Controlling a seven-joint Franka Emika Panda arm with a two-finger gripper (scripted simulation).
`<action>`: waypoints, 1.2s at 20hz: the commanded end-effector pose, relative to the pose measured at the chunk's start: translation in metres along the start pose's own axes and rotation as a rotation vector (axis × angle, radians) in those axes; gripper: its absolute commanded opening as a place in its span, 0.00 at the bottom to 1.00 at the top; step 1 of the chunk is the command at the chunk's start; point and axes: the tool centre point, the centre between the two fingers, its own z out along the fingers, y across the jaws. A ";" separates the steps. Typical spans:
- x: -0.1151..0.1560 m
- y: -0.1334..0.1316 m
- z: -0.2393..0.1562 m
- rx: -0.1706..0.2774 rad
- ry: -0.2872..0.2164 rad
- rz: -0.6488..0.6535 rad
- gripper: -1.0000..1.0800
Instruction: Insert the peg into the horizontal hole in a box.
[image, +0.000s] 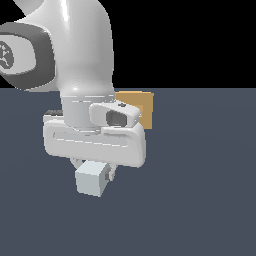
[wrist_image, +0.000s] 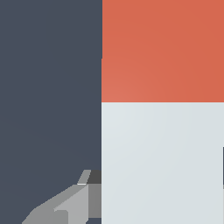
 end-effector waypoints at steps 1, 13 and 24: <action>0.010 0.008 -0.005 -0.004 0.001 -0.023 0.00; 0.097 0.058 -0.031 -0.004 -0.001 -0.224 0.00; 0.191 0.090 -0.055 -0.004 0.000 -0.424 0.00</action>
